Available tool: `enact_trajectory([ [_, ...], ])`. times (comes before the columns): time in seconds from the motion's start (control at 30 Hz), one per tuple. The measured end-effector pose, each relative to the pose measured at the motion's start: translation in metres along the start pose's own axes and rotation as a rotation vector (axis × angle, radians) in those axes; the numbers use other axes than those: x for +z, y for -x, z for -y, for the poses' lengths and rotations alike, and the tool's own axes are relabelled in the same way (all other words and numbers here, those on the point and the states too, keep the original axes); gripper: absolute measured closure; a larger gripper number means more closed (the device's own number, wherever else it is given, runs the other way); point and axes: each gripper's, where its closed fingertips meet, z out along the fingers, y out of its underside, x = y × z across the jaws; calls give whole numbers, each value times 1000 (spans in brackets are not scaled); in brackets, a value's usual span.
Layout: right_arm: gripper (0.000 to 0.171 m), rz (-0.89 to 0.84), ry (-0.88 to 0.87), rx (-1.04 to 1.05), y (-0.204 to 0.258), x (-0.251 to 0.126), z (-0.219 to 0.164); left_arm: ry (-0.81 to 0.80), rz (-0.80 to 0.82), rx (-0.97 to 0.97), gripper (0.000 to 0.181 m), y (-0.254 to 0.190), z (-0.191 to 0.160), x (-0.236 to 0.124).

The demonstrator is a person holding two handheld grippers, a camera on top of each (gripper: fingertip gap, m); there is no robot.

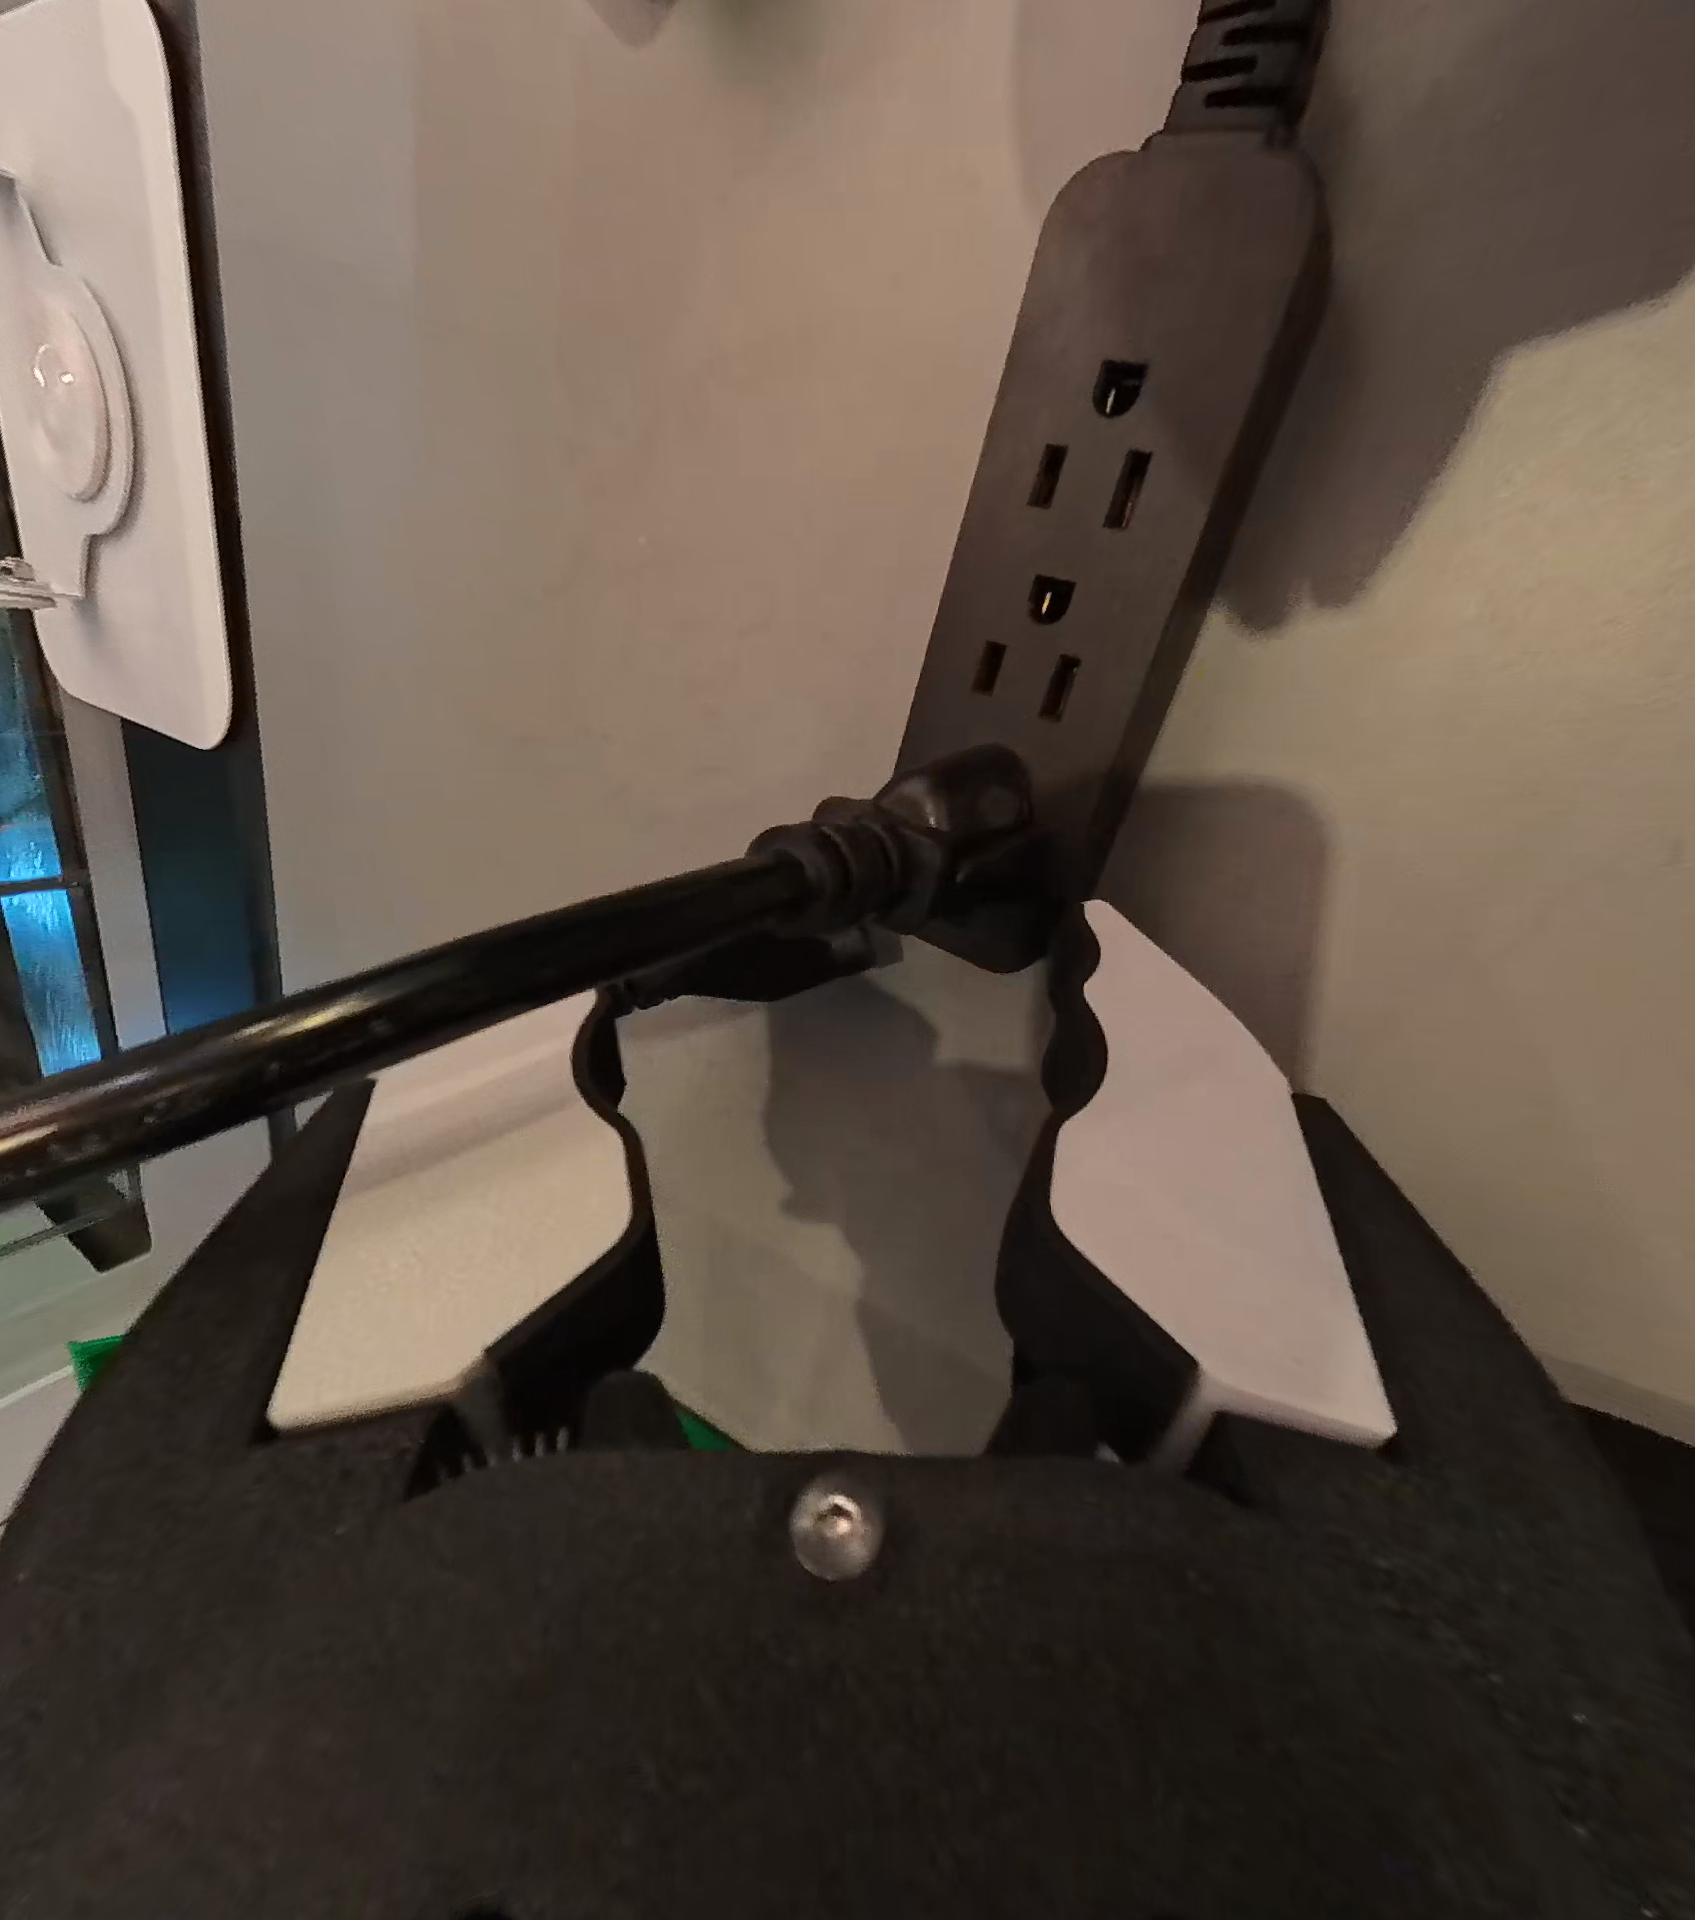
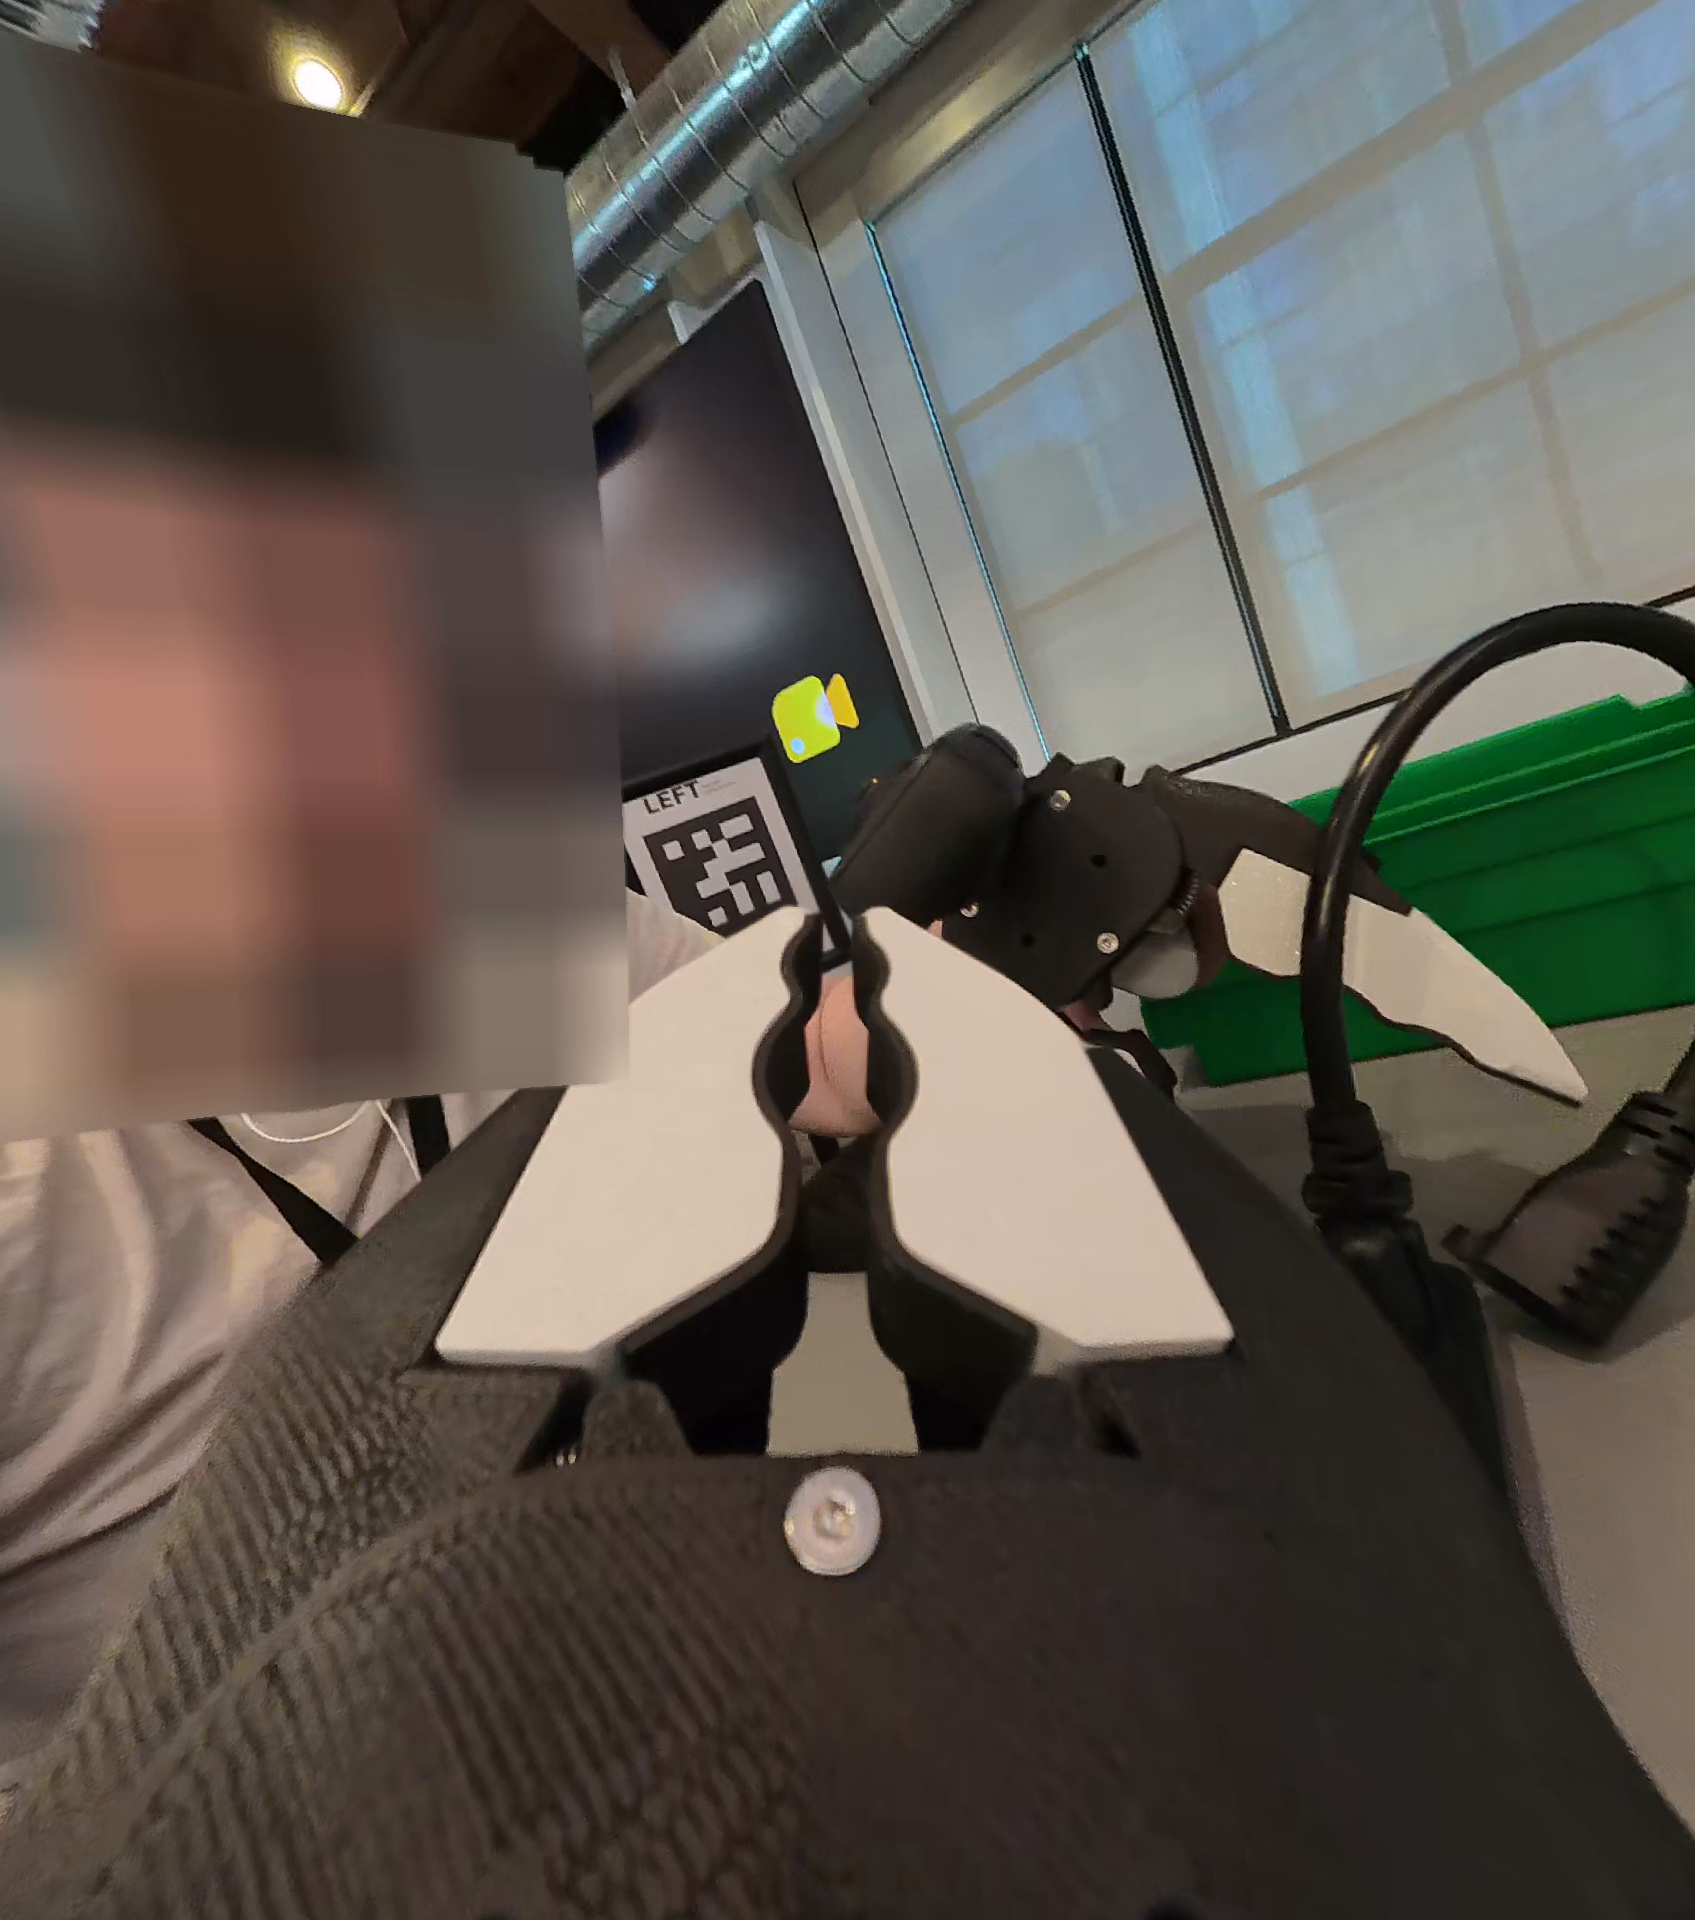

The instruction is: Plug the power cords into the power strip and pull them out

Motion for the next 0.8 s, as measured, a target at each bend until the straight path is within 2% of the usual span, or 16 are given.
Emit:
enact_trajectory([
  [0.2,154,-84,52,-34,-10,-3,-6,-4,-1,-14,100,3,-2,-2],
  [0.33,144,-206,84,-105,-26,-7,-8,-6,4,-20,103,7,-5,-6],
  [0.4,150,-286,136,-157,-37,-10,-12,1,-15,-39,104,9,-9,-10],
  [0.43,171,-336,181,-195,-42,-12,-16,4,-43,-64,104,8,-12,-13],
  [0.57,171,-472,297,-360,-58,-11,-28,34,-248,-181,104,-5,-27,-30],
  [0.6,163,-509,285,-382,-63,-9,-27,52,-255,-192,102,-4,-33,-33],
  [0.67,131,-585,273,-408,-75,-3,-25,58,-252,-204,103,1,-39,-36],
  [0.73,120,-646,325,-463,-90,5,-26,40,-283,-225,103,0,-37,-37],
  [0.8,118,-682,429,-498,-105,12,-33,38,-297,-229,102,-2,-36,-37],
])
